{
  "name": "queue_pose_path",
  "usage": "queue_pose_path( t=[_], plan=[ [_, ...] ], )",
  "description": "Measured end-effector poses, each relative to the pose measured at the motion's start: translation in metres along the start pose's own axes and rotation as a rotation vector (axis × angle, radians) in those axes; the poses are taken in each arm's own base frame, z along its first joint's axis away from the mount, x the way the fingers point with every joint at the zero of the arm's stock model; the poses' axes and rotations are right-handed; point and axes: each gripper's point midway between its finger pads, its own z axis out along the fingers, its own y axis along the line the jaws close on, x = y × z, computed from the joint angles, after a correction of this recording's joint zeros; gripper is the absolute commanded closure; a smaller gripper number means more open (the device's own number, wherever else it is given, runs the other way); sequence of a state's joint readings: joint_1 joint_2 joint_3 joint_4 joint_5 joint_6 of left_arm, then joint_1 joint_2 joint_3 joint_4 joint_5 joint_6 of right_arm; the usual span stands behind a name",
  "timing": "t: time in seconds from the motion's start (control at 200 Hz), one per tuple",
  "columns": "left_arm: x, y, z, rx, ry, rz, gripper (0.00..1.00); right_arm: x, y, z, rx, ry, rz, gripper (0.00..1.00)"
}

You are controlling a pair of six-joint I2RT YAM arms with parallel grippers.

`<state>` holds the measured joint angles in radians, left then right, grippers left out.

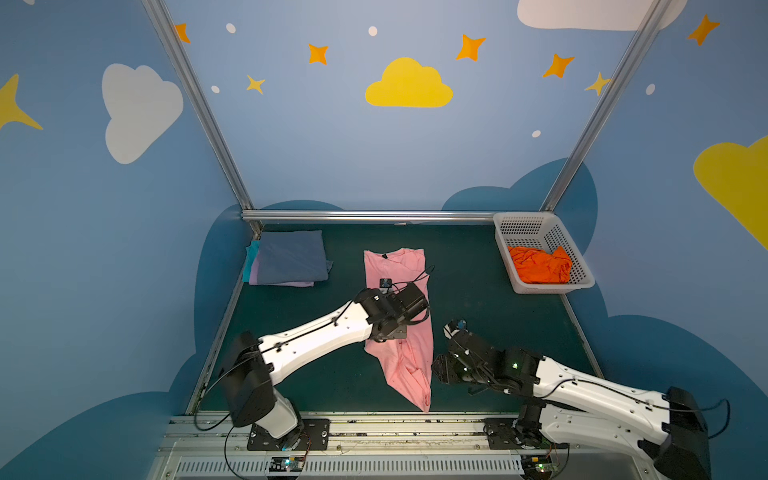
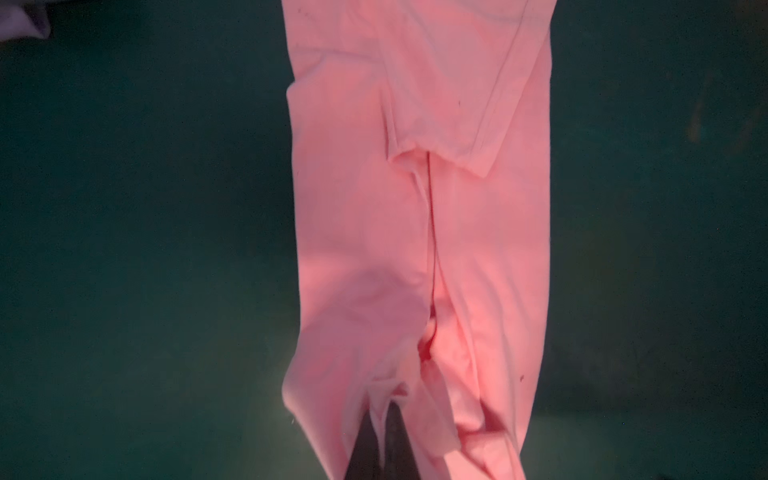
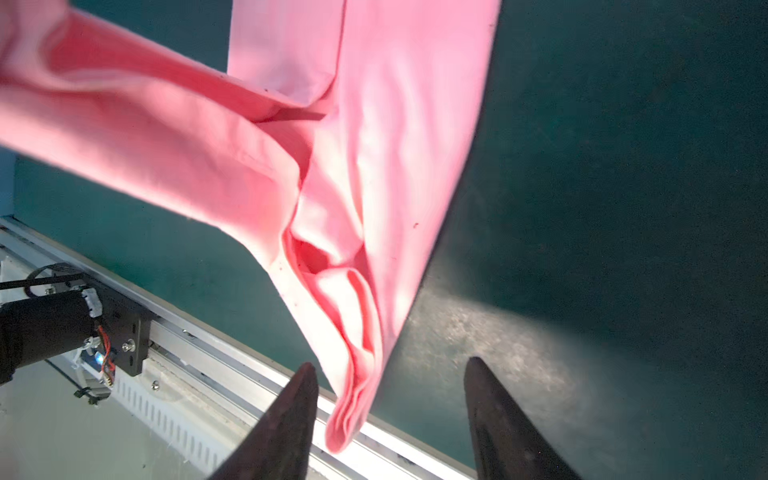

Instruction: Fold and stack the t-shirts

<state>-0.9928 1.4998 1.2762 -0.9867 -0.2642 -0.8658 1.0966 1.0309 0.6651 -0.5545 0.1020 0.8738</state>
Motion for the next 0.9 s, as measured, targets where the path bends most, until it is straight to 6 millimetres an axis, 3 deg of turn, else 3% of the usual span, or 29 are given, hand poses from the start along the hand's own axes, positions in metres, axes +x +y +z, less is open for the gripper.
queue_pose_path(
  t=[0.075,0.25,0.401,0.451,0.521,0.561,0.731,0.901],
  plan=[
    [0.030,0.019,0.006,-0.010,0.027,-0.028,0.94,-0.005,0.011,0.005,-0.007,0.017,-0.007,0.41],
    [0.102,0.069,0.042,-0.106,0.134,-0.091,0.94,-0.011,0.025,0.017,-0.003,0.054,-0.007,0.41],
    [0.129,0.087,0.046,-0.118,0.156,-0.142,0.92,-0.015,0.023,0.032,0.050,0.082,0.009,0.43],
    [0.132,0.086,0.043,-0.103,0.152,-0.157,0.80,-0.018,0.021,0.038,0.075,0.089,0.017,0.44],
    [0.135,0.085,0.039,-0.077,0.151,-0.173,0.51,-0.024,0.017,0.047,0.106,0.096,0.028,0.44],
    [0.137,0.084,0.037,-0.063,0.153,-0.183,0.42,-0.029,0.015,0.052,0.125,0.099,0.034,0.45],
    [0.126,0.070,0.022,-0.019,0.137,-0.188,0.41,-0.051,0.009,0.078,0.182,0.115,0.053,0.48],
    [0.070,0.034,-0.022,0.108,-0.017,-0.162,0.33,-0.070,-0.002,0.108,0.201,0.181,0.117,0.55]
  ],
)
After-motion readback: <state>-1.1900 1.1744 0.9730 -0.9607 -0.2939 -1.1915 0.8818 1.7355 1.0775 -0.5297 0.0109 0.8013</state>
